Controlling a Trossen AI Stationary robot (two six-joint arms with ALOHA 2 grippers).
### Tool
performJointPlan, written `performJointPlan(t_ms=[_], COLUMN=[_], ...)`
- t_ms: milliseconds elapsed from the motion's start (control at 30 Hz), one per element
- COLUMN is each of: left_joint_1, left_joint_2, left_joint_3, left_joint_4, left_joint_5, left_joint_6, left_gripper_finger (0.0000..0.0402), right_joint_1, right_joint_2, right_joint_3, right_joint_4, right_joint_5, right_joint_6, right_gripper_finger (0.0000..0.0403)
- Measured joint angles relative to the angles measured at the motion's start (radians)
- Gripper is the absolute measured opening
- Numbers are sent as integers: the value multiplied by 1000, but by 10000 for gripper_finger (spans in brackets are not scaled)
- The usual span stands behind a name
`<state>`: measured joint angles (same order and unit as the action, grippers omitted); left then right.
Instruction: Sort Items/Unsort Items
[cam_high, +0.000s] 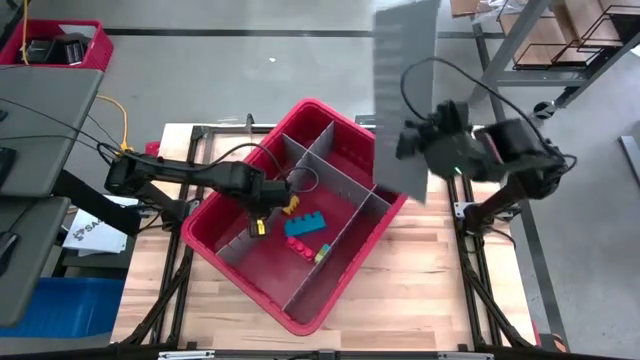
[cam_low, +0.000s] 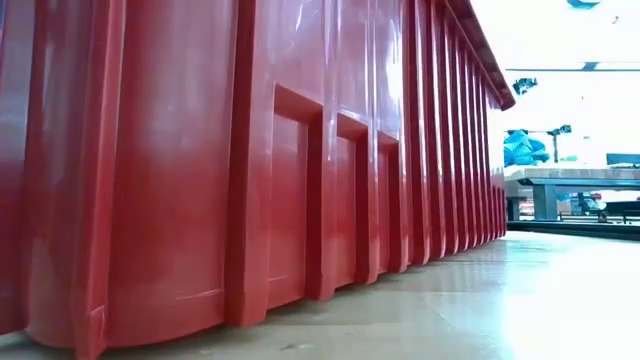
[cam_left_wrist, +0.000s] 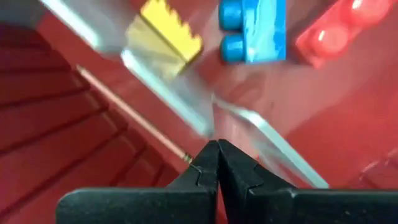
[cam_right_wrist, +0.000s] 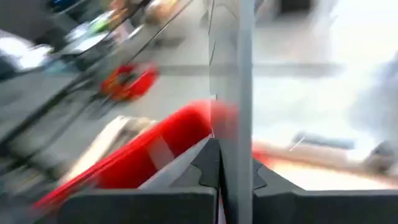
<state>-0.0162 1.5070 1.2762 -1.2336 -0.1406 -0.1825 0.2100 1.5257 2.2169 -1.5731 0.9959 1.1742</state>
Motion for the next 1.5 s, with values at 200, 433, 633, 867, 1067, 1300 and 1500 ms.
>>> performJointPlan(t_ms=[200,433,633,867,1067,1300,1500], left_joint_1=[2,1,1,1,5,8,19], left_joint_2=[0,0,0,-2,-2,-2,-2], left_joint_3=[0,1,1,1,1,2,2], left_joint_4=[65,74,76,87,113,139,138], left_joint_5=[-3,-1,-1,-13,-31,-49,-51], left_joint_6=[4,-18,-80,-100,-47,-48,-65], left_gripper_finger=[0,0,0,0,0,0,0], right_joint_1=[-268,-605,-784,-659,-392,-114,33], right_joint_2=[-2,-1,-56,-339,-588,-580,-552], right_joint_3=[-80,-240,-529,-818,-1024,-1183,-1267], right_joint_4=[4,3,3,5,-2,52,132], right_joint_5=[167,-112,-530,-702,-732,-778,-824], right_joint_6=[-333,-525,-419,-92,347,637,862], right_gripper_finger=[0,0,0,0,0,0,0])
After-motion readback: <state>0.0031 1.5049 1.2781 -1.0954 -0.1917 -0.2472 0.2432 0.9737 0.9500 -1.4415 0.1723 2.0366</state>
